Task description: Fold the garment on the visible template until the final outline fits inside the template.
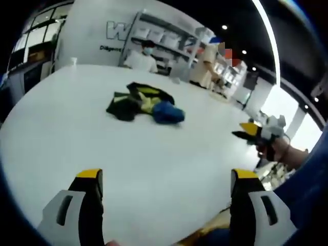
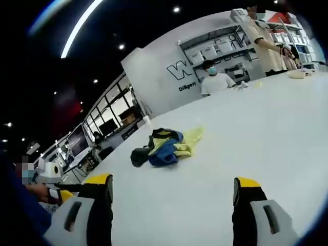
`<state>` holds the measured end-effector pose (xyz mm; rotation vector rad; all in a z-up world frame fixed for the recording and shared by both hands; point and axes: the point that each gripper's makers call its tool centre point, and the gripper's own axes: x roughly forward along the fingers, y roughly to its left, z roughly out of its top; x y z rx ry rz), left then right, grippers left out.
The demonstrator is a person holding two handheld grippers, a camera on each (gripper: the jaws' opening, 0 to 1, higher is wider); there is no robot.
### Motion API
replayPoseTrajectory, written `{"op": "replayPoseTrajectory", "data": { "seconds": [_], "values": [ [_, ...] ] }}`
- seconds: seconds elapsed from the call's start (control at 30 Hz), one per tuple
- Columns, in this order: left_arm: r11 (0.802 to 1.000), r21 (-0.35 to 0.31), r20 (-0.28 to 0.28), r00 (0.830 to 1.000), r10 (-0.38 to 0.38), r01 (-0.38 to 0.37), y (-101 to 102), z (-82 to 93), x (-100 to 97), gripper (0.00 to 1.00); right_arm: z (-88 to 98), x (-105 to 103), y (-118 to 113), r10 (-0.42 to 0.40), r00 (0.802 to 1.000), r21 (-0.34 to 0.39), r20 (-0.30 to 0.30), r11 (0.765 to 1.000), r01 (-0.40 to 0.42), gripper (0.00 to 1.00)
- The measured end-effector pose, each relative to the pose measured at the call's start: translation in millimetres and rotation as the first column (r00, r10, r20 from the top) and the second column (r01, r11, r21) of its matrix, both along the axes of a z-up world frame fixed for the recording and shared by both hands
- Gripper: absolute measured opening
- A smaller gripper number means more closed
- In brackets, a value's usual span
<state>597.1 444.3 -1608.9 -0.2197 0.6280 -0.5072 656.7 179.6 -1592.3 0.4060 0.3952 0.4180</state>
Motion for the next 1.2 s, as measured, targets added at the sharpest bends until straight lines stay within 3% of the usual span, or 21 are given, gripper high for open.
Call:
{"op": "replayPoseTrajectory", "data": {
  "seconds": [0.83, 0.97, 1.2],
  "values": [
    [1.000, -0.010, -0.003, 1.000, 0.010, -0.011, 3.5, -2.4, 2.2, 0.99, -6.4, 0.8, 2.4, 0.006, 1.000, 0.010, -0.019, 1.000, -0.006, 0.96],
    [0.999, -0.046, 0.000, 1.000, 0.028, -0.028, 1.8, 1.4, 4.0, 0.99, -7.3, 1.0, 0.7, 0.005, 1.000, 0.011, -0.019, 1.000, -0.004, 0.96],
    [0.999, -0.031, 0.000, 1.000, 0.017, -0.017, 2.6, -0.2, 3.3, 0.99, -9.1, -1.3, 1.6, 0.007, 1.000, 0.012, -0.027, 1.000, -0.007, 0.96]
  ]
}}
